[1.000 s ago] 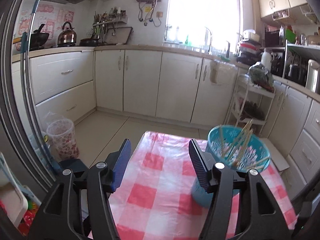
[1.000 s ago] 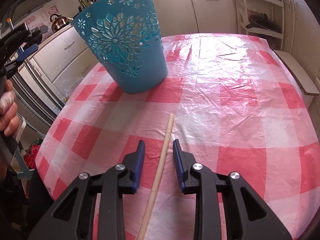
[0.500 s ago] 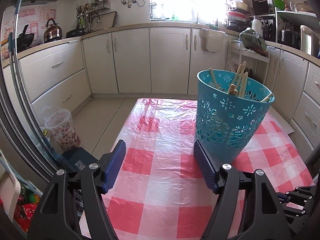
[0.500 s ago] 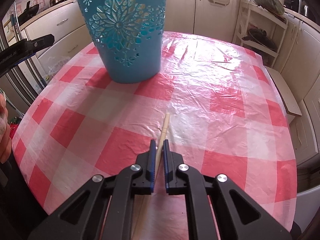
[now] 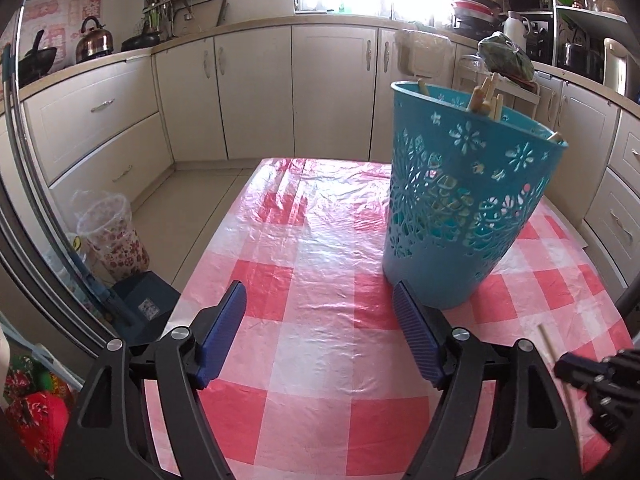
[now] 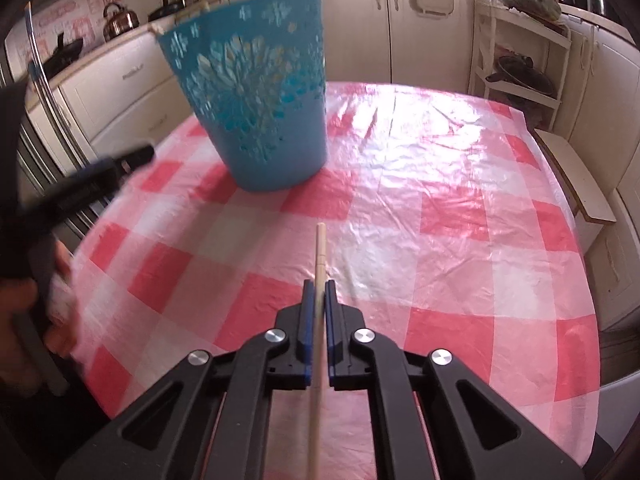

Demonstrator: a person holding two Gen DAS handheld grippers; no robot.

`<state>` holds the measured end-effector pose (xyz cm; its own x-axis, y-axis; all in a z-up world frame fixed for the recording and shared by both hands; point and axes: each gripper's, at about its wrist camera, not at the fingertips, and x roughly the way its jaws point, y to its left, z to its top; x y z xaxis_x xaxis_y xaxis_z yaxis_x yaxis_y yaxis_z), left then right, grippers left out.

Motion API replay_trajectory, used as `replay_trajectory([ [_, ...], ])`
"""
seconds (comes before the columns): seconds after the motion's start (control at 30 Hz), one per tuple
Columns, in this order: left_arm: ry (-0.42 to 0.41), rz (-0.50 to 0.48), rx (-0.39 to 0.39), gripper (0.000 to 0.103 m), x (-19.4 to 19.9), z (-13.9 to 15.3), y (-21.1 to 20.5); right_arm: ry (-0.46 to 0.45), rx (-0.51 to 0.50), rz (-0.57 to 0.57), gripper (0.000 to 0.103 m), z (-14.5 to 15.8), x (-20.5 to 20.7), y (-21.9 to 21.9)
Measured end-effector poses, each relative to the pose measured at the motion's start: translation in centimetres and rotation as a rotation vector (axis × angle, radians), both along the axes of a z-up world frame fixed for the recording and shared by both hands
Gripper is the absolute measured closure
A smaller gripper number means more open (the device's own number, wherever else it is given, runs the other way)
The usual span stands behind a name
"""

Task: Organize utensils
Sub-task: 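Lift the held chopstick with the right tool over the teal basket, then open the right tool to drop the chopstick into the basket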

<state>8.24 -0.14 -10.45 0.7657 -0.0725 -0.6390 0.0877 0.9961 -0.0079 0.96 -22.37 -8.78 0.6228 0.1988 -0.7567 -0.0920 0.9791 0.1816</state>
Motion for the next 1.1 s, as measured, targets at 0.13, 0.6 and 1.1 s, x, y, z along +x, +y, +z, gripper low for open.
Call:
replay_trajectory([
  [0.13, 0.085, 0.019, -0.055, 0.03, 1.2, -2.1, 1.0, -0.142, 0.141, 0.011, 0.097, 5.7, -0.1, -1.2],
  [0.6, 0.131, 0.046, -0.142, 0.027, 1.8, -3.1, 2.6, -0.585, 0.328, -0.009, 0.097, 18.2, 10.4, 1.1],
  [1.1, 0.136, 0.049, -0.207, 0.027, 1.8, -3.2, 3.6, -0.518, 0.104, 0.003, 0.089, 14.6, 15.5, 4.7],
])
